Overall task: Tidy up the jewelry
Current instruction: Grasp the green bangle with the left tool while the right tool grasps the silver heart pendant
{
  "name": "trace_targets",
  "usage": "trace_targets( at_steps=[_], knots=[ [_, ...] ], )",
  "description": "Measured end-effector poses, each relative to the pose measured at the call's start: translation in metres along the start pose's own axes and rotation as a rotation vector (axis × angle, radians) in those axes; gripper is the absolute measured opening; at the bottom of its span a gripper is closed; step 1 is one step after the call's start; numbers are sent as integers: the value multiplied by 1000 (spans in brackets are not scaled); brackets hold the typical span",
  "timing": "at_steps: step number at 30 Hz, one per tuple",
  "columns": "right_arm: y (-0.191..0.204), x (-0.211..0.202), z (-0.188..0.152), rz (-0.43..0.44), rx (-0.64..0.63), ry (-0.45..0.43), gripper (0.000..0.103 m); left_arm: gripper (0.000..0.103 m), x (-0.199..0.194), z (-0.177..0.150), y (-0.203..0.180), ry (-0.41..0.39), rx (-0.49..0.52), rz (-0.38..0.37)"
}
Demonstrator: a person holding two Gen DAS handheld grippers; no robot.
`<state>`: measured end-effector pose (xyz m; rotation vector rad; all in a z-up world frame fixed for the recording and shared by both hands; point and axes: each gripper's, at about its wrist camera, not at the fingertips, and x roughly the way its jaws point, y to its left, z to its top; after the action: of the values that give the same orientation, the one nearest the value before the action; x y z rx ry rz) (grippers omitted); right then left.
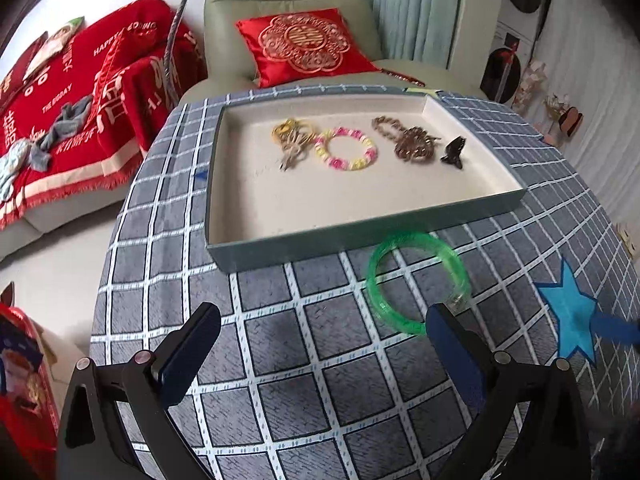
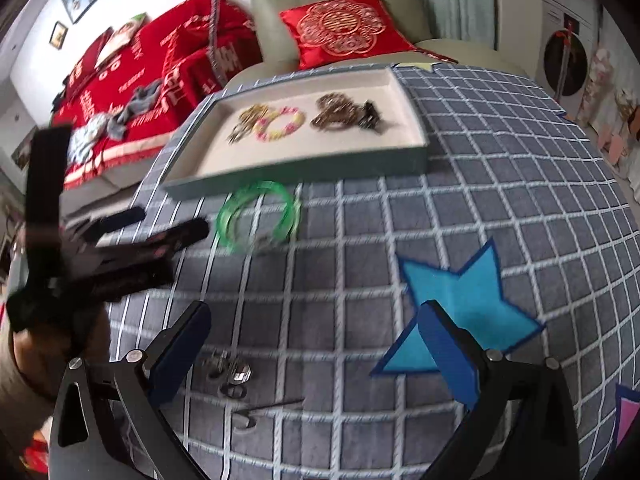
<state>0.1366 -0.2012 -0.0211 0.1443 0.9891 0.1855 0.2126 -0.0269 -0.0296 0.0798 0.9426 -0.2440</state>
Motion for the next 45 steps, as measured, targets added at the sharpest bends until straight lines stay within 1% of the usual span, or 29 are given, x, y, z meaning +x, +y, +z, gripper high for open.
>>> trace_targets(
  at_steps=[6, 9, 14, 19, 21, 22, 23, 27, 30, 31, 33, 34, 36, 38, 40, 41, 42, 43, 44, 45],
  knots=[
    [25, 7, -21, 5, -84, 21, 103, 103, 10, -3, 2, 30, -27, -12],
    [37, 11, -26, 19, -127, 22, 103, 103, 12, -3, 0, 26, -20, -26],
    [52, 16, -31, 17, -183, 18, 102, 103, 16, -1, -6, 24, -4, -29],
    [60, 24, -35, 15, -199, 30, 91, 103, 20, 0, -11, 27, 0, -42],
    [63, 28, -36, 8, -210, 34, 83, 103, 21, 2, -12, 25, 1, -39],
    [64, 29, -36, 4, -216, 35, 81, 99, 21, 2, -13, 24, 3, -39],
    [65, 31, -37, -4, -226, 37, 79, 97, 23, 3, -15, 28, 9, -35],
    [71, 34, -42, -48, -276, 23, 76, 96, 26, 3, -19, 35, 21, -37],
    [72, 32, -44, -47, -286, 15, 73, 96, 28, 6, -22, 39, 25, -43],
    [72, 32, -44, -47, -287, 14, 72, 90, 29, 7, -23, 40, 27, -46],
    [73, 31, -45, -46, -287, 9, 63, 81, 33, 8, -26, 62, 35, -55],
    [74, 29, -46, -47, -287, 8, 60, 81, 33, 9, -28, 58, 41, -49],
    [74, 27, -46, -44, -288, 7, 47, 78, 34, 9, -31, 58, 55, -52],
    [74, 26, -48, -41, -290, 10, 43, 75, 34, 8, -34, 58, 72, -52],
    [74, 26, -48, -40, -290, 13, 41, 67, 33, 7, -37, 55, 86, -49],
    [74, 26, -47, -41, -289, 15, 41, 65, 33, 7, -38, 55, 93, -49],
    [75, 26, -47, -41, -290, 17, 39, 62, 32, 7, -39, 56, 96, -51],
    [75, 25, -47, -42, -291, 18, 37, 56, 32, 7, -39, 55, 99, -52],
    [76, 25, -47, -42, -291, 18, 33, 52, 31, 7, -40, 54, 104, -53],
    [76, 26, -47, -43, -291, 21, 31, 47, 30, 7, -41, 54, 107, -56]
  ],
)
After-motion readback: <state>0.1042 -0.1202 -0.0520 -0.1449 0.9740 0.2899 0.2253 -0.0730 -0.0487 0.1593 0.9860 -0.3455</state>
